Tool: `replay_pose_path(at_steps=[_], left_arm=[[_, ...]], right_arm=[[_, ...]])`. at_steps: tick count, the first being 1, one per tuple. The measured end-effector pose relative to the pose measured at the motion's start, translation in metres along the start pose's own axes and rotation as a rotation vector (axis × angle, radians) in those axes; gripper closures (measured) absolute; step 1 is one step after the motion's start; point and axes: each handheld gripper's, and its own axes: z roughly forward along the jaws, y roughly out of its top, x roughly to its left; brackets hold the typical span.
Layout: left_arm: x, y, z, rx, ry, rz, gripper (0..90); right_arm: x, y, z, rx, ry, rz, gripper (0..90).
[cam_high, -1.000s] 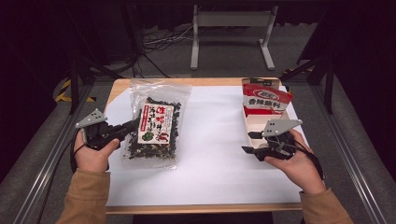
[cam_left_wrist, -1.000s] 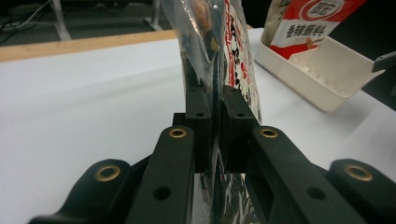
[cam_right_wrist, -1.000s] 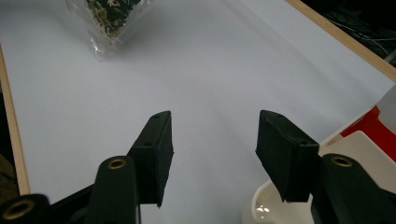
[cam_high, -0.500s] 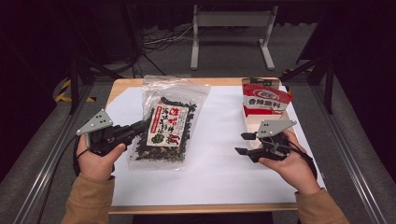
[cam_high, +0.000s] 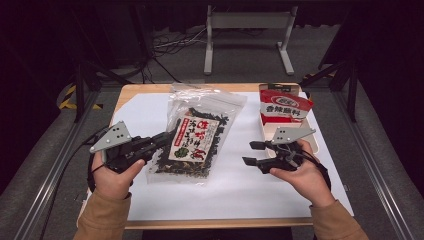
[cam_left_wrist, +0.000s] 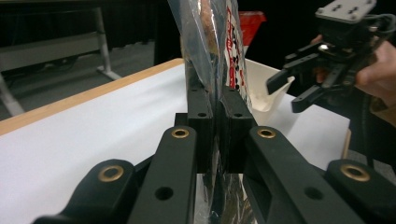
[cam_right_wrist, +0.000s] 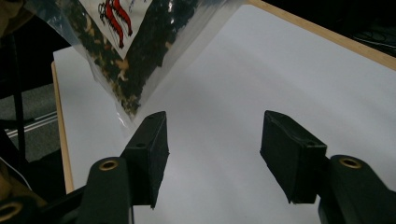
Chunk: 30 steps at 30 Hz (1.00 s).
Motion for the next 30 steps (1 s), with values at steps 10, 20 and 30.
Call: replay_pose_path(at_steps=[10, 20, 30], left_arm=[[-0.014, -0.001, 0.014, -0.013, -0.068, 0.032, 85.0], [-0.017, -0.007, 0.026, -0.029, -0.122, 0.032, 84.8], [-0.015, -0.012, 0.031, -0.026, -0.138, 0.031, 84.1]], right_arm=[[0.006, 0.007, 0.011, -0.045, 0.056, 0.022, 38.3], [0.011, 0.010, 0.018, -0.089, 0.092, 0.027, 38.2], [0.010, 0.012, 0.014, -0.103, 0.108, 0.022, 59.0]])
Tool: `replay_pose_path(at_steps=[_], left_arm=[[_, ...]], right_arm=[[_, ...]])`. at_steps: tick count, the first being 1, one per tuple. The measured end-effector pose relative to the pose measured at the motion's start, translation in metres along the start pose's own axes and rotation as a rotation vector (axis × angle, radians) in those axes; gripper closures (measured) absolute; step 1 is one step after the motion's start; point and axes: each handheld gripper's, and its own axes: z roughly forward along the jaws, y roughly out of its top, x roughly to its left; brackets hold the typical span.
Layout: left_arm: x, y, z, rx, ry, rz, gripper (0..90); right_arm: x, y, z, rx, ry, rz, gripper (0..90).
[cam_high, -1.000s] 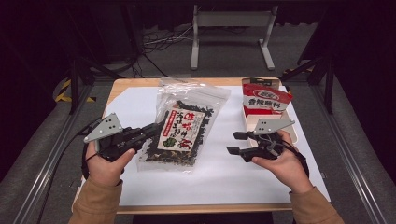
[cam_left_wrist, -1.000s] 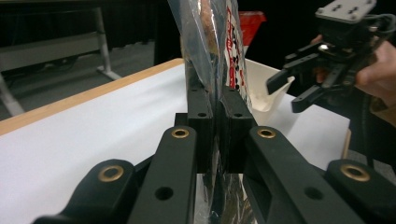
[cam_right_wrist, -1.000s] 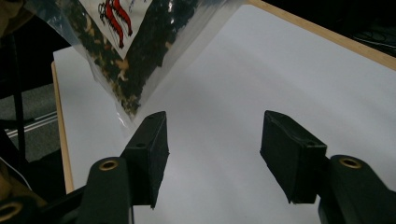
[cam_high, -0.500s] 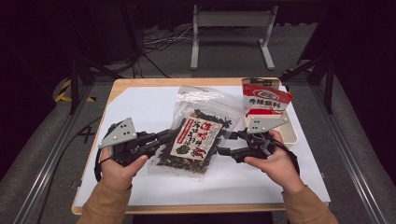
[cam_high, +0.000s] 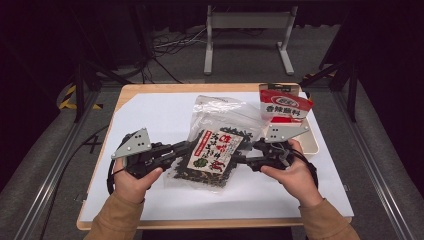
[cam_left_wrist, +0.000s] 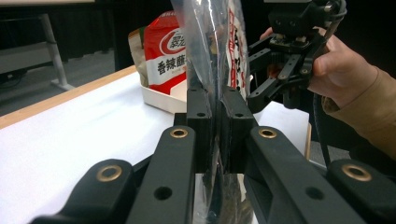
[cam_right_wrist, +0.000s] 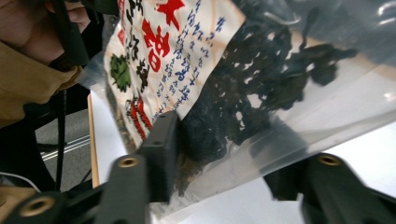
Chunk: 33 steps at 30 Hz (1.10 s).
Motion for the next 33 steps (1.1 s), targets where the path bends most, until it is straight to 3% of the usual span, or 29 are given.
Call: replay_pose_path(at_steps=[9, 15, 18, 23, 33], left_arm=[[0.005, -0.002, -0.002, -0.002, 0.020, -0.003, 83.3], [0.012, -0.005, -0.001, -0.010, 0.008, -0.031, 80.5], [0.015, -0.006, -0.001, -0.011, -0.002, -0.041, 74.7], [0.018, -0.008, 0.002, 0.040, 0.009, -0.048, 63.6], [0.027, -0.010, -0.003, 0.073, 0.056, -0.060, 48.4]], right_arm=[[0.003, 0.006, -0.009, -0.008, 0.051, -0.021, 76.5], [0.005, 0.009, -0.012, -0.016, 0.082, -0.035, 78.8], [0.006, 0.011, -0.014, -0.018, 0.085, -0.042, 79.1], [0.009, 0.017, -0.025, -0.021, 0.064, -0.066, 79.5], [0.008, 0.026, -0.048, -0.004, -0.010, -0.092, 79.7]])
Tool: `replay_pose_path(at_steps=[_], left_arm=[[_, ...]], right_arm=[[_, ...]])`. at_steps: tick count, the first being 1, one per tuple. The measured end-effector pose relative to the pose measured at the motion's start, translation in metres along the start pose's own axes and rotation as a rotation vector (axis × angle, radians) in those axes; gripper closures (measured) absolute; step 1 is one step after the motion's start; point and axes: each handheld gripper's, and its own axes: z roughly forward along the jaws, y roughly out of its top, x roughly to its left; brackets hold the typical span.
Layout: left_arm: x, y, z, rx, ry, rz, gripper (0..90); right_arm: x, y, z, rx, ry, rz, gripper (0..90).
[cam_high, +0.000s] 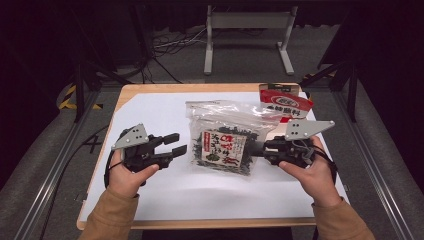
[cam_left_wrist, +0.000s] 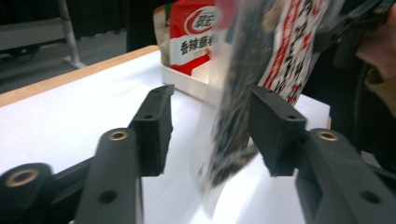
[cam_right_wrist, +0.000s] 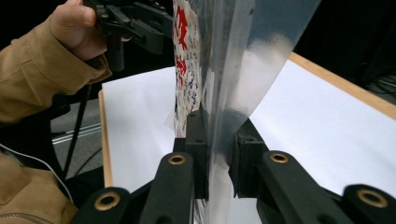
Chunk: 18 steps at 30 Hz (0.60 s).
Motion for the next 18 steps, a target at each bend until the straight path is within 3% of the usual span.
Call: replay_pose_path(at_steps=[7, 18], left_arm=[[0.009, -0.003, -0.003, 0.030, 0.035, -0.004, 44.4], [0.018, -0.008, -0.007, 0.079, 0.055, -0.028, 39.9]], right_arm=[[-0.004, 0.007, -0.020, 0.003, -0.059, -0.009, 79.7], [-0.010, 0.019, -0.047, -0.004, -0.145, -0.015, 79.7]])
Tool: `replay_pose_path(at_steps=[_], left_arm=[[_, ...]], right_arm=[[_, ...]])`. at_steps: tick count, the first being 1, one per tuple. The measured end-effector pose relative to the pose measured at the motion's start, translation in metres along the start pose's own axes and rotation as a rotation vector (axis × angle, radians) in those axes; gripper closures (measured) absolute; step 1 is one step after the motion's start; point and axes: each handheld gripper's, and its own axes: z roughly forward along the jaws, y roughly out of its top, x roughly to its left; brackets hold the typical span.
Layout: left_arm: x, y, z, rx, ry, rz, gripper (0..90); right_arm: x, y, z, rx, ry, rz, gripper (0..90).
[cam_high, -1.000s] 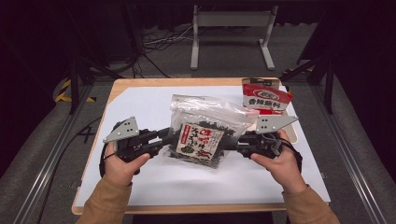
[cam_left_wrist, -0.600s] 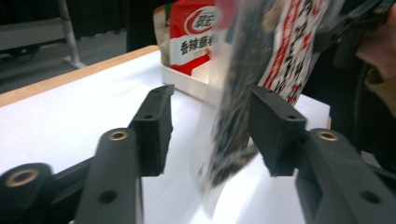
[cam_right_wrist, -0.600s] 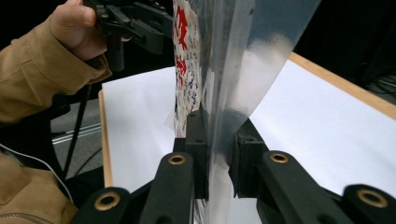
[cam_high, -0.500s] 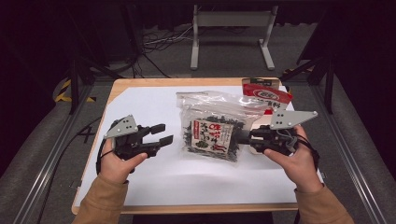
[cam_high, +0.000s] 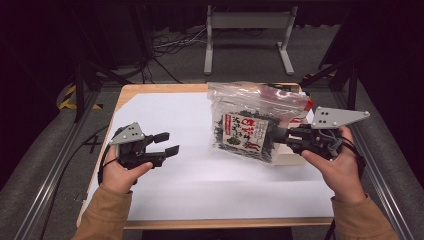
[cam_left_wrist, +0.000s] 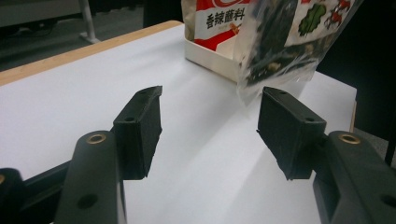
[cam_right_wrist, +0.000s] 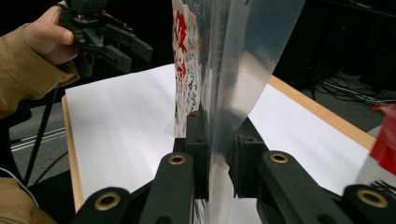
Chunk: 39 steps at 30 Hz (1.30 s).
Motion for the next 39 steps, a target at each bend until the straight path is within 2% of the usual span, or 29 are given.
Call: replay_pose_path(at_steps=[2, 5, 16, 27, 32, 39], left_arm=[[0.002, -0.001, -0.001, 0.001, 0.010, 0.009, 39.7], [0.004, -0.002, -0.001, 0.003, 0.013, -0.010, 39.2], [0.012, -0.006, -0.007, 0.014, 0.046, -0.024, 38.5], [0.016, -0.010, -0.006, 0.040, 0.045, -0.033, 35.6], [0.018, -0.011, -0.006, 0.047, 0.053, -0.034, 34.1], [0.020, -0.013, -0.005, 0.056, 0.053, -0.040, 33.2]], right_arm=[[-0.002, 0.002, -0.005, -0.002, -0.015, -0.002, 79.7], [-0.006, 0.003, -0.011, -0.006, -0.038, -0.003, 79.7], [-0.018, 0.007, -0.031, -0.011, -0.113, -0.009, 79.8], [-0.028, 0.006, -0.045, -0.002, -0.186, -0.010, 79.8], [-0.032, 0.003, -0.049, 0.008, -0.206, -0.004, 79.8], [-0.043, -0.005, -0.055, 0.009, -0.264, 0.005, 79.8]])
